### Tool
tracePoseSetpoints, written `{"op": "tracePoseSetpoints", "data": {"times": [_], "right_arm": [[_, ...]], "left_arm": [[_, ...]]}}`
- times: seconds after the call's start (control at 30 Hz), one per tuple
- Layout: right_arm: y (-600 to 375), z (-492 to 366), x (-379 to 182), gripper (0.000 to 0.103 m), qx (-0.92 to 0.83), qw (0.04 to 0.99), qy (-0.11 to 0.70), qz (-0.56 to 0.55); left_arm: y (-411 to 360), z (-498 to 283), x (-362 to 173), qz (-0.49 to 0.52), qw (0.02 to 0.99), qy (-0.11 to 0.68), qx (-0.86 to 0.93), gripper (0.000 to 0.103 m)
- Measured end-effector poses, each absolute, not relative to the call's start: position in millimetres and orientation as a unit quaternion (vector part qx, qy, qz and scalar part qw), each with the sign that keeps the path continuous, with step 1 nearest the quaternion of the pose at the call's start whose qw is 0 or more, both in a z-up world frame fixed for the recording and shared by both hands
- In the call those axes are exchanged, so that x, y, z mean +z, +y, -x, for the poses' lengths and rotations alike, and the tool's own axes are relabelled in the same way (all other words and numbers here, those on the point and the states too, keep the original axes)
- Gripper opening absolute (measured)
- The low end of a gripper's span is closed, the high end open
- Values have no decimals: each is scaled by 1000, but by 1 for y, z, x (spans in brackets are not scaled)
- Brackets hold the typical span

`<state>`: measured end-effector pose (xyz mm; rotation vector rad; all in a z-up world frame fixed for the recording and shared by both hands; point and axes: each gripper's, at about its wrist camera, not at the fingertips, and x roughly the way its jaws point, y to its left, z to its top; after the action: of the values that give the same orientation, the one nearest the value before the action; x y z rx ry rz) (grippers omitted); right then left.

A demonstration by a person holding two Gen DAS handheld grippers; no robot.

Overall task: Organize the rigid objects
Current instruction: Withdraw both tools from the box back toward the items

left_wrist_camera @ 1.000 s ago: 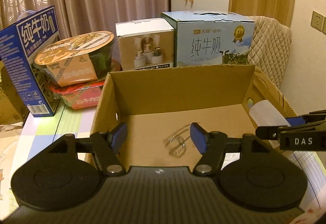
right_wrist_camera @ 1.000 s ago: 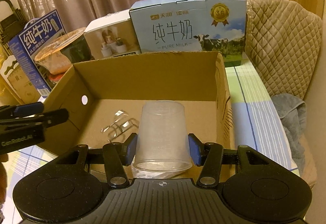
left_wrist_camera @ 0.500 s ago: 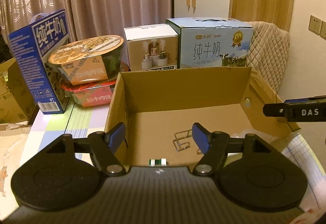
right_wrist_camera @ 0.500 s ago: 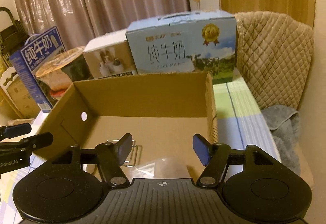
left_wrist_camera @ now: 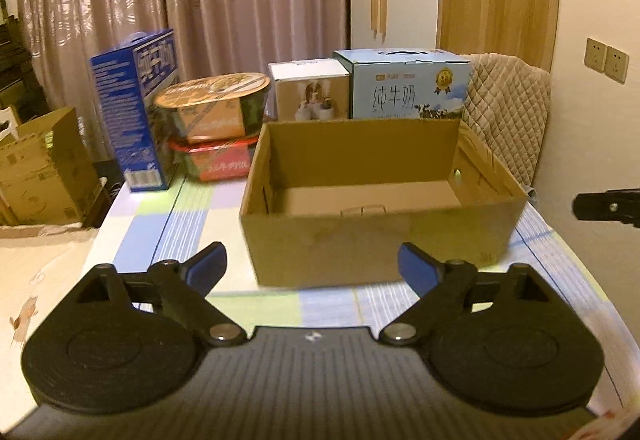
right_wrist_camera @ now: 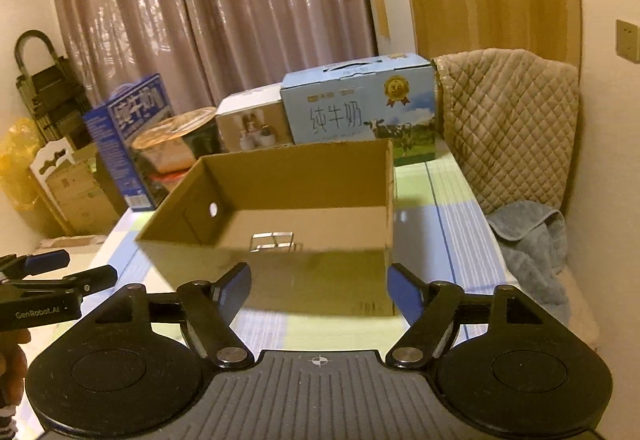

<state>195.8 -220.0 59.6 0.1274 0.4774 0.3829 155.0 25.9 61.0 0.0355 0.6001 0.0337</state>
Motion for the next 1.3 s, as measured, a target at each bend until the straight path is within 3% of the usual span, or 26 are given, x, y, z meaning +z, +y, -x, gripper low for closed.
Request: {"op": "tracePoseSetpoints", "data": {"times": [0.23,0.37,0.83,1.3], "right_arm": [[-235,-124,30,77,183,956,221,-57],[-240,-101,3,78,164,959,226,-48],[-239,-118,-67,78,161,946,276,-57],[-239,-143,-80,78,161,940,296,-59]], "left_arm": [[32,-92,39,-4,954,294,53,102],[32,-62,14,-11,952,297,77,102],[21,-50,-63,-38,940,329,83,102],[-6,-83,-86,-59,941,328,59,90]]}}
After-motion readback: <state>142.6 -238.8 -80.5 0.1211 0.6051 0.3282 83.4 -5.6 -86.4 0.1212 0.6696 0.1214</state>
